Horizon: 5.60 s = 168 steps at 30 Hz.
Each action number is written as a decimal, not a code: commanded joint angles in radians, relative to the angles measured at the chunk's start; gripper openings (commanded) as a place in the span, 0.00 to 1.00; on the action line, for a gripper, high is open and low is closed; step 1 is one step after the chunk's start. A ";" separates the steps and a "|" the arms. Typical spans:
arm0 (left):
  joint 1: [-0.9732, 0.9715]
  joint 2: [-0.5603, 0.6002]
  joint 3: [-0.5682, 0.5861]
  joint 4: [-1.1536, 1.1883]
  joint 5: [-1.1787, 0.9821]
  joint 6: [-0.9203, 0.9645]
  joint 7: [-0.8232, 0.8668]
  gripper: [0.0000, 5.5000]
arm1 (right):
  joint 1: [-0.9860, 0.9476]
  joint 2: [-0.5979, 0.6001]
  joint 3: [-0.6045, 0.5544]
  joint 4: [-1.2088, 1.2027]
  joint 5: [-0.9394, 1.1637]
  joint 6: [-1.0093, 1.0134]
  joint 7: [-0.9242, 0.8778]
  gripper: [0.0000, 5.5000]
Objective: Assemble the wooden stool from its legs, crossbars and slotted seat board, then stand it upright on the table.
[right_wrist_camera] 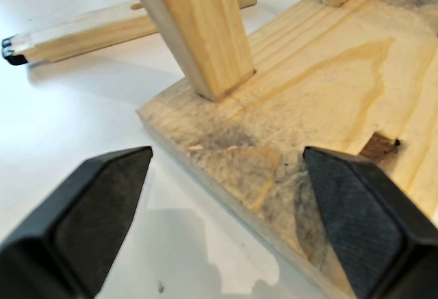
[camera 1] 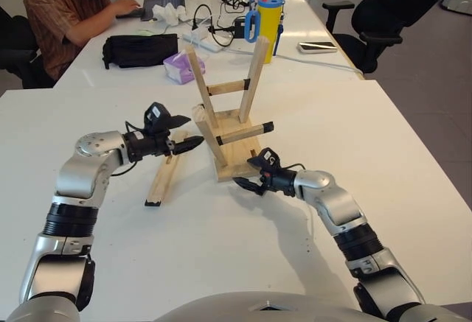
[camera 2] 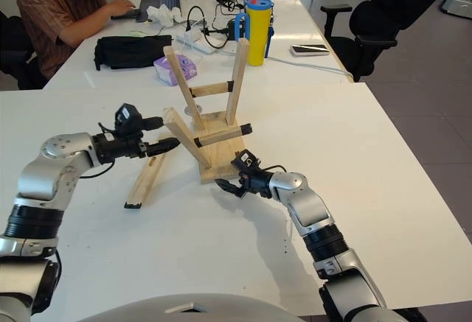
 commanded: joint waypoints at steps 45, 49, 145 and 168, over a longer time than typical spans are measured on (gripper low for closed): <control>-0.088 -0.309 0.282 -0.332 -0.139 0.078 0.542 0.38 | 0.029 -0.080 -0.423 -0.013 0.136 -0.002 -0.186 0.74; -0.220 -0.341 0.238 -0.450 -0.406 0.243 0.553 0.38 | 0.022 -0.095 -0.469 -0.047 0.238 0.039 -0.104 0.74; 0.251 -0.183 -0.225 0.024 0.059 -0.036 0.194 0.76 | -0.235 -0.200 -0.344 0.091 0.533 0.105 0.306 0.37; 0.265 -0.214 -0.260 0.066 0.111 0.003 0.184 0.76 | -0.334 -0.152 -0.201 0.223 0.310 -0.059 0.453 0.37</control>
